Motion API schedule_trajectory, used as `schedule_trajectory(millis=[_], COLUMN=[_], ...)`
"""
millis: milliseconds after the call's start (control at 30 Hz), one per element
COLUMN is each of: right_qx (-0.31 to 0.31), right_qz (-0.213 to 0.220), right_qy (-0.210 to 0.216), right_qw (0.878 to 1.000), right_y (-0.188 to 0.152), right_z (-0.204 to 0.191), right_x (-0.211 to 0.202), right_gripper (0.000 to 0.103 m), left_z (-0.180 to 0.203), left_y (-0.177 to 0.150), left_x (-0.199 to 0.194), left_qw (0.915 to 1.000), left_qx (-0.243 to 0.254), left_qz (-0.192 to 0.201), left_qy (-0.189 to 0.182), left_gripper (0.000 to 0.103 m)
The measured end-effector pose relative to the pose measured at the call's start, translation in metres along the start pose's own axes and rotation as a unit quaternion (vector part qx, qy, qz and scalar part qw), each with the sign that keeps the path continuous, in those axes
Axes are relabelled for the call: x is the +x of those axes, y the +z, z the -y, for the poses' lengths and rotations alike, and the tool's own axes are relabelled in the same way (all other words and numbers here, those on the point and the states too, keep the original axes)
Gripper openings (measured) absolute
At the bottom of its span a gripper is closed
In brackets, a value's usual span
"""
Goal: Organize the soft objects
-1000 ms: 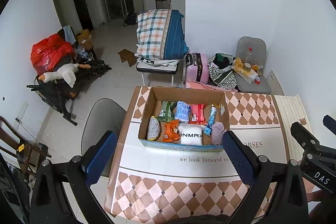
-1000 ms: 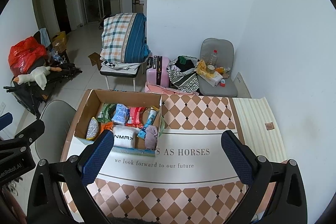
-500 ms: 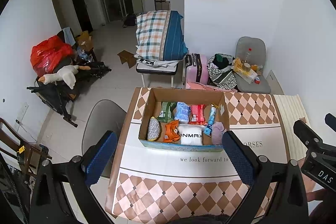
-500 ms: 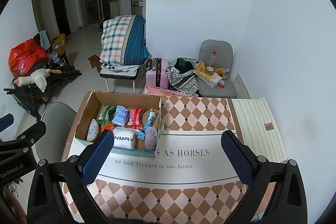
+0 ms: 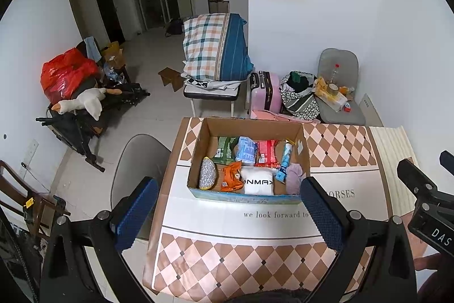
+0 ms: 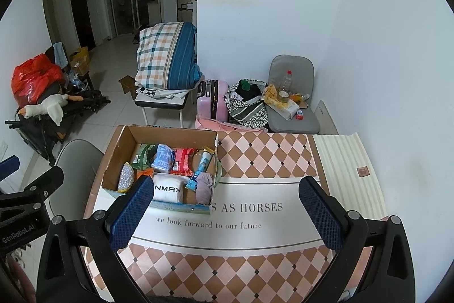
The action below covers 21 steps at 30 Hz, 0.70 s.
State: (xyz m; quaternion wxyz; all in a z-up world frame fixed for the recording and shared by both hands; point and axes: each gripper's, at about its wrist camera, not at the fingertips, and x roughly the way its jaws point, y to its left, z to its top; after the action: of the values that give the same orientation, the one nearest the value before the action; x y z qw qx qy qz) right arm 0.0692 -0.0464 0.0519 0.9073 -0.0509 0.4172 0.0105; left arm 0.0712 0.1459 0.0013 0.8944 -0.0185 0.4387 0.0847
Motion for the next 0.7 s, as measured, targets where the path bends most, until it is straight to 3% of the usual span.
schedule_trajectory(millis=[700], right_qx=[-0.006], right_qz=[-0.003], right_qy=[0.005], right_qw=[1.0], right_y=[-0.0004], right_z=[-0.0069], right_x=[-0.0005], right_gripper=[0.103], left_z=[-0.0088], left_y=[-0.0038], left_x=[0.0039], left_qw=[1.0], left_qx=[0.007], left_qz=[-0.001], left_qy=[-0.005], left_gripper=[0.103])
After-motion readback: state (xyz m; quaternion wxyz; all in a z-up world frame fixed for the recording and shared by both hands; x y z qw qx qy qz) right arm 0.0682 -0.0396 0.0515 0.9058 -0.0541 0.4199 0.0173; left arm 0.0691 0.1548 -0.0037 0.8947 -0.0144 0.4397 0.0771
